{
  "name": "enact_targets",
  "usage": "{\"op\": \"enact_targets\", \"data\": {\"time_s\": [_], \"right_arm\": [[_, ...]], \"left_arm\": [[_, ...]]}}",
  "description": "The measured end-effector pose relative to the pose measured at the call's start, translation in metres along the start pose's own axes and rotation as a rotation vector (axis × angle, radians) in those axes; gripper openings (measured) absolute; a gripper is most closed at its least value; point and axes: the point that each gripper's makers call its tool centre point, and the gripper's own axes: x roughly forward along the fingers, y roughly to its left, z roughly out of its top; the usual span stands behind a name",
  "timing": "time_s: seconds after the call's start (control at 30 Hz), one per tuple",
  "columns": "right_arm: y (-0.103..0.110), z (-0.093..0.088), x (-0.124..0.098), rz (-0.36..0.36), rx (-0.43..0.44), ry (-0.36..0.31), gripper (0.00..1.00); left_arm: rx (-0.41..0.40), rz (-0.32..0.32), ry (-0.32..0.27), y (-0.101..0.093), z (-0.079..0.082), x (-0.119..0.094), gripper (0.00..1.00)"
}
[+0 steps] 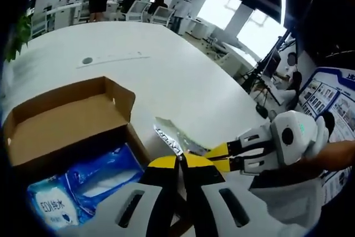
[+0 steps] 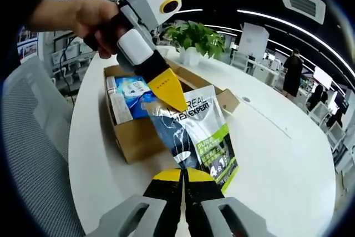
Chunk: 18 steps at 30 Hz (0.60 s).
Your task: Operate the shoe box by opening the lid, removing the specified soft item, and placing it in the target area until the item is outside and the box remains undamaged.
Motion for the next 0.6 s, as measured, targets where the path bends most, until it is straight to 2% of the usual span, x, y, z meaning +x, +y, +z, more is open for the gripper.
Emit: {"op": "enact_targets", "data": {"time_s": [0.27,0.6], "right_arm": [[-0.005,-0.006,0.000,-0.010,0.050,-0.010,0.00],[-0.016,-0.008,0.000,-0.031,0.082,-0.027,0.00]], "left_arm": [[0.013,0.007,0.011,-0.001,0.001,0.008,0.01],[0.014,0.013,-0.009,0.003,0.007,0.009,0.04]]}}
